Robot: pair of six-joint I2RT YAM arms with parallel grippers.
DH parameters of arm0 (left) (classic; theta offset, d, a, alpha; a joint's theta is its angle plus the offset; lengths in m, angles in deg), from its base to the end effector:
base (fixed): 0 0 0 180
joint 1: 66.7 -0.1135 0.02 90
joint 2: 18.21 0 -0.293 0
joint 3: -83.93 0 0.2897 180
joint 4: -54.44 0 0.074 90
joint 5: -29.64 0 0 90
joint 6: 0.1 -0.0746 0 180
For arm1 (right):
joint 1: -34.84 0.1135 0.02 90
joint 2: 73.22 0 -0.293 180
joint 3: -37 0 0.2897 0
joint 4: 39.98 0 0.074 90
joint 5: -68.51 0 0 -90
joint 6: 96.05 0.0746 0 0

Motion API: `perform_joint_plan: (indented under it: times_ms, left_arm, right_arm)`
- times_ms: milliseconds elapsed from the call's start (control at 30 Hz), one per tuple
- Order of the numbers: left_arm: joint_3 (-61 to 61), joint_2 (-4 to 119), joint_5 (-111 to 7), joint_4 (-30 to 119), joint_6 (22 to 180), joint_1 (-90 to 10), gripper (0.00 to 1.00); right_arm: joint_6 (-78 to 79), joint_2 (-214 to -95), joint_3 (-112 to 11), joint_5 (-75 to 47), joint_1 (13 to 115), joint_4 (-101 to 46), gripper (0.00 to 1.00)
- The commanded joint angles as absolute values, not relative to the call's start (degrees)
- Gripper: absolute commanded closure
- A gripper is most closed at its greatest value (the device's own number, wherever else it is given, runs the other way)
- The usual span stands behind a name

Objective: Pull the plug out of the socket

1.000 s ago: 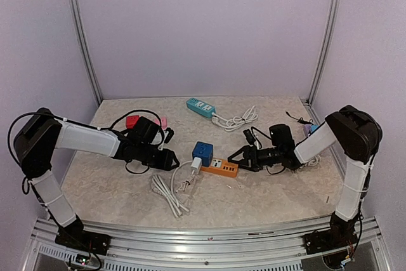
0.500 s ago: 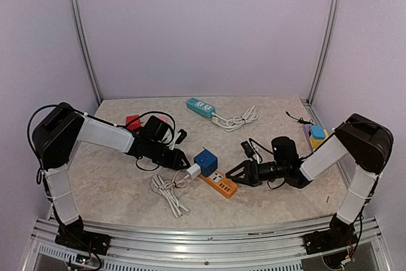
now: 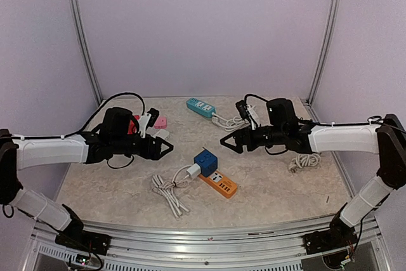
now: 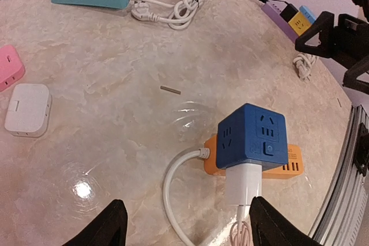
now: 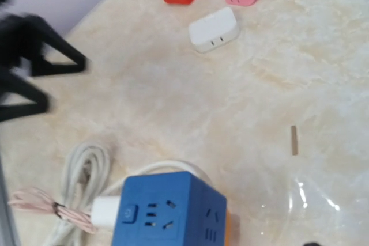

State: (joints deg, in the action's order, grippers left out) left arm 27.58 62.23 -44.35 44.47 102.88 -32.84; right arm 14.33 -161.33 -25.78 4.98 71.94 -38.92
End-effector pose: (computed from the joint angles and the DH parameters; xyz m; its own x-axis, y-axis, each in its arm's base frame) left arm 0.2846 -0.2157 0.2026 -0.6161 0.1534 -0.7726 0.6023 0.7238 -0.3366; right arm 0.2976 0.2668 0.2198 -0.6313 -0.0866 -0.7707 -0.6812 0.5369 0.4977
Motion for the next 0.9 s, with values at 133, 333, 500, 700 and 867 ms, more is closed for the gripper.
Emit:
perform_joint_plan:
  times_ms: [133,333,500,700,867]
  left_arm:
    - [35.10,57.66,-49.97,51.34,103.59,-25.21,0.28]
    - [31.51,65.45,-52.37,51.48,105.08,-21.16,0.28]
    - [28.93,70.64,-51.69,52.12,104.64,-19.86,0.30]
    - [27.66,73.52,-48.93,53.37,104.34,-19.64,0.37]
    - [26.97,75.32,-48.15,53.74,104.39,-19.37,0.39]
  right_arm:
    - [5.88,-165.54,-31.04,0.05,76.13,-27.76,0.16]
    - [2.60,-167.45,-33.22,-6.73,80.36,-23.66,0.18]
    - [1.95,-169.48,-33.85,-7.42,82.02,-24.20,0.18]
    - [1.57,-173.04,-36.09,-7.87,83.45,-24.56,0.18]
    - [1.12,-175.34,-38.13,-9.79,84.47,-23.99,0.19]
